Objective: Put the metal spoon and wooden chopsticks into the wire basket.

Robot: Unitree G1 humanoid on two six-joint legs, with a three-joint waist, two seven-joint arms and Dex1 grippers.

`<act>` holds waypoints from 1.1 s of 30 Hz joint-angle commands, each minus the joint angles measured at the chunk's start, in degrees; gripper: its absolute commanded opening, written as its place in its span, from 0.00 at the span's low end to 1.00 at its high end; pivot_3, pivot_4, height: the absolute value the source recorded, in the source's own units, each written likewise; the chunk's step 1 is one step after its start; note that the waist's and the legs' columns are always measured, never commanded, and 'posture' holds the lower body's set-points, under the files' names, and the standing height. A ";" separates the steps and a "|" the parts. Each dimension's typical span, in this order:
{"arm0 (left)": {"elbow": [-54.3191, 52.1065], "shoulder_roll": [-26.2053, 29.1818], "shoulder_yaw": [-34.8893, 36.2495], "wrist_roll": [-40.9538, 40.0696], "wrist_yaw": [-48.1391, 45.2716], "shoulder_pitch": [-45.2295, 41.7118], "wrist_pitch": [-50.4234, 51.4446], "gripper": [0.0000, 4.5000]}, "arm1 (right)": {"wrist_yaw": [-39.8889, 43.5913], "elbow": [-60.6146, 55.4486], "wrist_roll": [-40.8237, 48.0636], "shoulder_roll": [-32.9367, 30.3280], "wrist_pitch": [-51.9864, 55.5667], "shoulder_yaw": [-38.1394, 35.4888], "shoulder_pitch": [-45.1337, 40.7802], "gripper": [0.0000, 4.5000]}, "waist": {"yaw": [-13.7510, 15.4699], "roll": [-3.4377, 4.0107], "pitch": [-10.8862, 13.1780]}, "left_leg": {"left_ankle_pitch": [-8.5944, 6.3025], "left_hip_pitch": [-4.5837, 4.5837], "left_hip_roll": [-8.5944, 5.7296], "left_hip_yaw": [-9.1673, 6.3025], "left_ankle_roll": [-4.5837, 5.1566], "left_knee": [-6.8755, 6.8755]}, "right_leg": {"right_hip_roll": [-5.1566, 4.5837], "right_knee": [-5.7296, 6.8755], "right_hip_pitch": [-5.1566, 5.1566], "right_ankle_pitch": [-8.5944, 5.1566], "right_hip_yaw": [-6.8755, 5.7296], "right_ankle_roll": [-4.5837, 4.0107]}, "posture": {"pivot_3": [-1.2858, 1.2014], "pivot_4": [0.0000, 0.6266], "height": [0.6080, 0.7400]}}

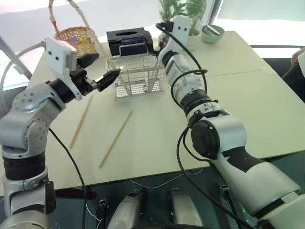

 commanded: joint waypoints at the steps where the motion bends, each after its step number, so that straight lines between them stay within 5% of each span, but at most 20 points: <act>1: -0.33 0.54 0.90 -0.35 -0.08 -1.75 -0.49 1.00 | 0.04 -1.29 0.02 -0.71 -0.42 -0.10 -1.05 0.99 | 0.04 0.00 0.00 | 0.00 0.00 0.00 0.00 0.00 0.00 | 0.01 0.00 0.00 0.00 0.01 0.00 | 0.52 0.24 0.89; 7: 0.78 0.66 0.00 0.71 -0.84 -1.31 -0.85 1.00 | 3.27 -9.90 1.77 -3.93 5.33 0.31 -3.64 0.99 | 0.08 0.01 0.01 | 0.00 0.00 0.00 -0.02 -0.01 0.01 | 0.04 -0.01 0.01 0.00 0.10 0.00 | 0.52 0.24 0.89; 13: 4.39 1.07 -1.41 3.83 -0.61 -1.65 -1.37 1.00 | 17.90 -48.07 7.41 -10.86 31.06 9.06 7.62 0.99 | 0.27 -0.01 0.00 | -0.01 -0.06 0.00 -0.06 0.01 -0.04 | 0.02 0.04 -0.09 0.00 0.12 0.00 | 0.52 0.24 0.89; 20: 13.09 2.75 -4.13 8.10 -1.25 -5.29 -0.06 1.00 | 32.04 -81.71 20.53 -29.24 57.08 12.43 24.50 0.99 | 2.12 -0.02 -0.01 | -0.22 -0.06 0.00 -0.07 0.35 0.11 | -0.02 -0.05 0.03 0.01 0.10 0.02 | 0.52 0.24 0.89; 25: 19.32 4.11 -6.46 11.81 -2.49 -7.37 -0.26 1.00 | 35.50 -92.33 25.23 -36.88 62.80 12.01 33.23 0.99 | 2.48 -0.05 -0.03 | -0.24 -0.07 0.01 -0.01 0.38 0.10 | -0.10 -0.08 0.03 0.00 0.11 0.02 | 0.52 0.24 0.89; 33: 32.18 4.67 -12.84 20.00 -1.99 -10.47 2.44 1.00 | 34.37 -105.54 24.42 -39.78 59.79 13.90 50.29 0.99 | 3.34 -0.08 -0.02 | -0.27 -0.11 0.01 0.03 0.45 0.19 | -0.16 -0.14 0.08 0.00 0.10 0.04 | 0.52 0.24 0.89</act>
